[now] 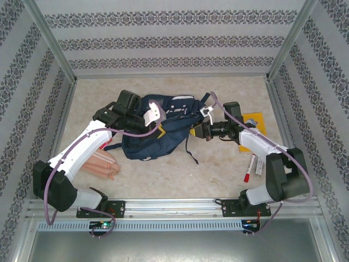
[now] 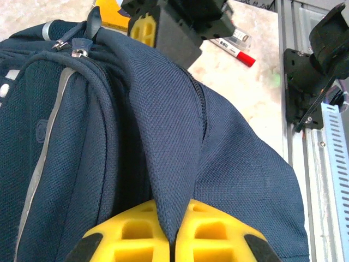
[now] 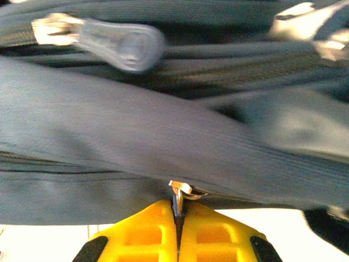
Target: Pack books, pencil case, and school supplies into a backpack
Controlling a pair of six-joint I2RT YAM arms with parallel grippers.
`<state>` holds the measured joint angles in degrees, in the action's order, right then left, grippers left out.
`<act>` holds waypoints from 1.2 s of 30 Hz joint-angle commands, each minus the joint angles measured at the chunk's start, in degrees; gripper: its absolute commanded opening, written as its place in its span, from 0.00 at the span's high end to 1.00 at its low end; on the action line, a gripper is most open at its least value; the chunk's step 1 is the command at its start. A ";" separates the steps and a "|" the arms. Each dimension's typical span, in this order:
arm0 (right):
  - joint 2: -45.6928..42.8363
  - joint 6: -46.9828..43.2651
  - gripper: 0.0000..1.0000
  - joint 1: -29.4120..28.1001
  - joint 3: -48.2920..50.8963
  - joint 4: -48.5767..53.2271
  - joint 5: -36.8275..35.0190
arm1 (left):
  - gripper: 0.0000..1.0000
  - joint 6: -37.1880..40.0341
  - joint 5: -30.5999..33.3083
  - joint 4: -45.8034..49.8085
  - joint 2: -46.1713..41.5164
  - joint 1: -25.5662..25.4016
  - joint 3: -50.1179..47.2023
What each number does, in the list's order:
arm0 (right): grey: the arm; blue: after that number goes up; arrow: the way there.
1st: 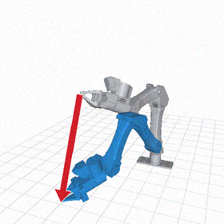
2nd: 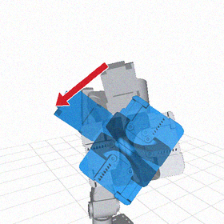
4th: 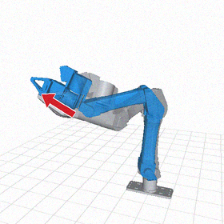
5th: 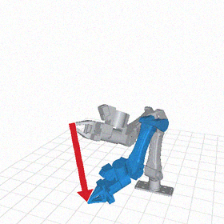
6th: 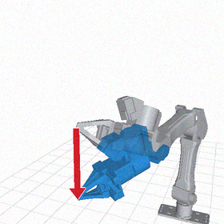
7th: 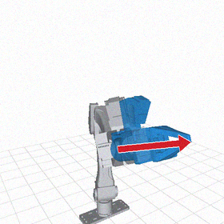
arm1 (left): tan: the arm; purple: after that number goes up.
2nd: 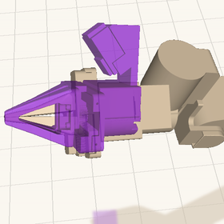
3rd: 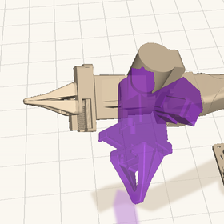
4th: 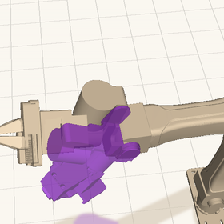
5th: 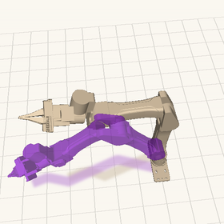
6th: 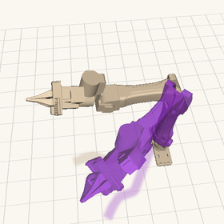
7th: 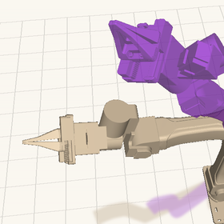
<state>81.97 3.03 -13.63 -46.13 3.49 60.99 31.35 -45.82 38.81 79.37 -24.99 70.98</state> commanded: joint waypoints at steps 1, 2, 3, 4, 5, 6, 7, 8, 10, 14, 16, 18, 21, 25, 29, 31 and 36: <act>-3.66 -4.08 1.00 -1.44 -1.07 0.86 5.70 | 1.00 4.63 0.73 -1.60 0.87 0.56 2.94; -4.15 -4.12 1.00 -1.77 -1.28 1.46 5.76 | 1.00 5.31 0.91 -1.38 1.27 0.60 3.02; -4.59 -4.60 1.00 -2.06 -1.60 2.54 5.45 | 1.00 5.71 0.78 -1.28 1.54 0.57 3.07; -4.95 -5.38 1.00 -2.48 -2.13 4.42 5.10 | 1.00 5.95 0.63 -1.28 2.05 0.54 3.11; -5.07 -5.91 1.00 -3.10 -2.61 5.89 4.89 | 1.00 5.87 0.10 -1.42 2.46 0.42 3.35; -5.10 -6.14 1.00 -3.72 -3.01 6.55 4.64 | 1.00 5.32 -0.27 -1.93 2.83 0.22 3.54; -5.07 -6.31 1.00 -4.67 -3.32 7.13 4.35 | 1.00 4.66 -0.70 -2.70 3.27 0.06 3.63; -5.07 -6.31 1.00 -5.87 -3.65 7.46 3.99 | 1.00 4.59 -0.76 -3.15 3.73 -0.33 3.72; -5.14 -6.32 1.00 -8.32 -4.22 8.34 2.28 | 1.00 4.53 -0.34 -3.99 4.77 -0.90 3.94; -5.25 -7.12 1.00 -11.95 -4.37 10.86 -2.08 | 1.00 1.40 -2.52 -6.42 7.17 -1.73 4.74; -4.70 -5.95 1.00 -12.62 -3.76 10.76 -3.82 | 1.00 -1.31 -3.82 -9.73 7.96 -2.29 3.84; -3.90 -4.48 1.00 -13.53 -2.99 9.85 -3.60 | 1.00 -3.28 -3.90 -13.01 8.73 -3.29 2.71; -1.73 1.55 1.00 -15.20 -1.04 5.21 -2.13 | 1.00 -7.43 -3.58 -18.03 10.71 -4.27 2.28; 0.63 6.46 0.98 -17.37 1.11 4.19 -6.45 | 1.00 -18.59 -5.04 -29.58 12.92 -4.44 -0.21; -0.43 13.01 0.98 -17.82 4.73 0.43 -12.02 | 0.79 -23.60 -7.07 -34.60 15.02 -4.94 -2.16; -1.17 14.77 0.95 -17.41 5.25 1.11 -14.13 | 0.70 -22.00 -6.21 -30.86 15.84 -5.11 -1.22; 0.99 22.30 1.00 -16.05 4.57 -0.50 -9.37 | 0.51 -23.67 0.70 -19.10 14.78 -5.03 1.40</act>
<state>81.84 18.87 -28.77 -41.17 5.15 46.54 10.98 -47.33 20.32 95.94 -29.63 69.12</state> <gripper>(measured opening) 0.042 0.469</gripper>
